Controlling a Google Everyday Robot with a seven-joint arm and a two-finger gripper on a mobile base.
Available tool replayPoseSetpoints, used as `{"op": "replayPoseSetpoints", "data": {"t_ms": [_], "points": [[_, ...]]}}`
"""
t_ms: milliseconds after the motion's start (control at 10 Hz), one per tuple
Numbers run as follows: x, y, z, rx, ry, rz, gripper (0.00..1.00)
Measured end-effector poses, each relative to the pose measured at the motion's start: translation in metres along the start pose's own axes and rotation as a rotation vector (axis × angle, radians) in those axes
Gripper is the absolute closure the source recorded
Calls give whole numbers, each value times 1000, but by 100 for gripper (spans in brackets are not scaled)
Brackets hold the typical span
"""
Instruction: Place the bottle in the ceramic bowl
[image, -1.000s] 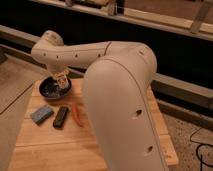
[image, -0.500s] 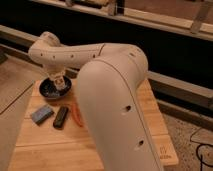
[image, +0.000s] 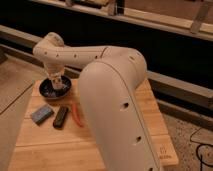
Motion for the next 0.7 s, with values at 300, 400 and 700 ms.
{"op": "replayPoseSetpoints", "data": {"t_ms": [300,400,700], "points": [[1,11,8,-32,19,-15,39],[3,13,10,-38,27,-17,39],[6,16,16,-47,51,-23,39]]}}
